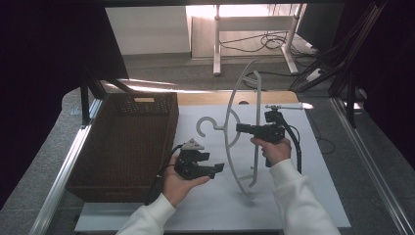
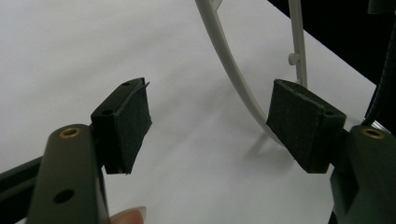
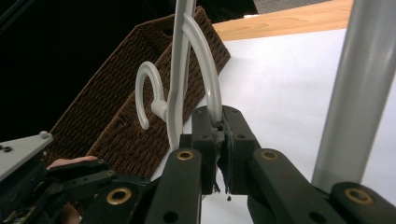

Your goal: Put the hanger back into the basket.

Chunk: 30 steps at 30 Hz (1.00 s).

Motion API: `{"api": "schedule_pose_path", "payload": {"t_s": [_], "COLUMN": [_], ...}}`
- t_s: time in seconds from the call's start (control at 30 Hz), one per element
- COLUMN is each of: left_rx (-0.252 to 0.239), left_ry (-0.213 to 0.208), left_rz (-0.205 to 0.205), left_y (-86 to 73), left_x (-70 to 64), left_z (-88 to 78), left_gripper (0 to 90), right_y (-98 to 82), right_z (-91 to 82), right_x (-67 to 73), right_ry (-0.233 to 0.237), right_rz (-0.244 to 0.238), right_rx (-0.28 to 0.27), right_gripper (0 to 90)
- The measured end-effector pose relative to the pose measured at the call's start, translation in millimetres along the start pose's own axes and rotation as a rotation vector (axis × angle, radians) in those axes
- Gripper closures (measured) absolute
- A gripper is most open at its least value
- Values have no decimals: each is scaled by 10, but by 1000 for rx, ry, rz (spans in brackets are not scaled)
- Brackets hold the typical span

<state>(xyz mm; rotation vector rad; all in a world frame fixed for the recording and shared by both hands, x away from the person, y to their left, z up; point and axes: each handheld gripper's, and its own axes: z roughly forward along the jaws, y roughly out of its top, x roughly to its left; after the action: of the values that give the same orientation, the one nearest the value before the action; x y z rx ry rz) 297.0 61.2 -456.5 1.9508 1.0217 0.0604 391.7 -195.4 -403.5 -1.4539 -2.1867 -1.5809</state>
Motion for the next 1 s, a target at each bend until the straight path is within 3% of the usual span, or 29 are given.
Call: {"api": "schedule_pose_path", "payload": {"t_s": [0.3,0.5,0.6,1.0], "left_rx": [-21,-31,-37,-67], "left_ry": [4,33,78,103], "left_rz": [-29,-43,-24,-51], "left_y": [56,101,124,209], "left_x": [10,7,-21,-14], "left_z": [187,285,328,420], "left_gripper": [319,348,381,599], "right_y": [-11,-25,-34,-54], "right_z": [9,26,38,53], "right_x": [-6,-10,-6,-24], "right_ry": [4,5,8,17], "right_rz": [4,9,12,37], "right_rx": [-13,-26,-32,-58], "right_gripper": [856,856,856,856]}}
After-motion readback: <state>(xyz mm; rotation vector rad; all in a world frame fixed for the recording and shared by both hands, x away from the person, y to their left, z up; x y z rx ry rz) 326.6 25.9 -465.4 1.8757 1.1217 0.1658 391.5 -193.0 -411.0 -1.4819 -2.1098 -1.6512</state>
